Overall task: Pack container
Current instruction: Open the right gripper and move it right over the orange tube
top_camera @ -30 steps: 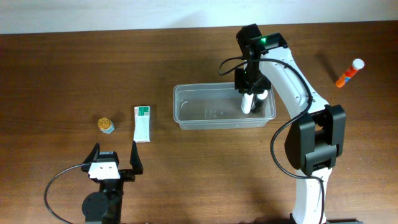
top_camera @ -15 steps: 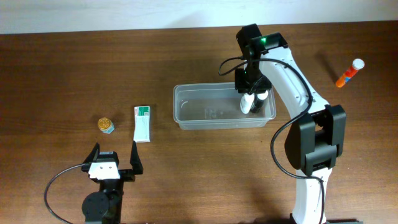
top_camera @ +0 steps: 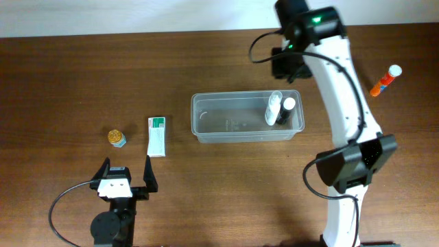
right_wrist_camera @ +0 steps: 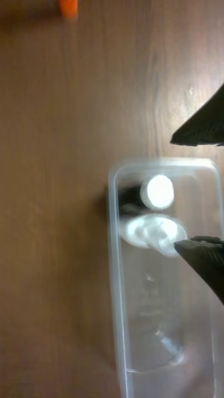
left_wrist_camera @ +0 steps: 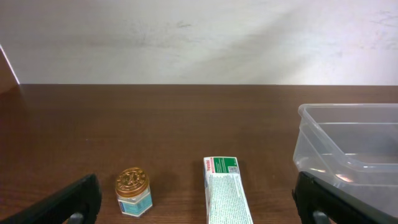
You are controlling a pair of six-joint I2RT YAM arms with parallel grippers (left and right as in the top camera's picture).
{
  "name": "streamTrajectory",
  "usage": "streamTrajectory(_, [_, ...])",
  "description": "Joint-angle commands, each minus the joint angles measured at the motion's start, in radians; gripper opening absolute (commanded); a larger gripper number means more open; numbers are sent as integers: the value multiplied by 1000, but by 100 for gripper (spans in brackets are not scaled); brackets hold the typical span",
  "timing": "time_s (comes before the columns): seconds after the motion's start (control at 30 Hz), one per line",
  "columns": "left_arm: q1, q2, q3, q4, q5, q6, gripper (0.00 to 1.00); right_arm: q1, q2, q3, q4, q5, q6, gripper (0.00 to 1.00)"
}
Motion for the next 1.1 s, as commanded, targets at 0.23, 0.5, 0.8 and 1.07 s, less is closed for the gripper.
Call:
streamTrajectory(0.23, [7, -9, -4, -1, 14, 12, 100, -379, -33, 199, -92, 108, -65, 93])
streamTrajectory(0.5, [7, -9, -4, -1, 14, 12, 99, -607, -30, 194, 24, -129, -143, 95])
streamTrajectory(0.8, [7, -9, -4, -1, 14, 12, 99, -657, 63, 193, 113, -158, -179, 95])
streamTrajectory(1.07, [7, -9, -4, -1, 14, 12, 99, -658, 182, 193, 131, -146, -180, 94])
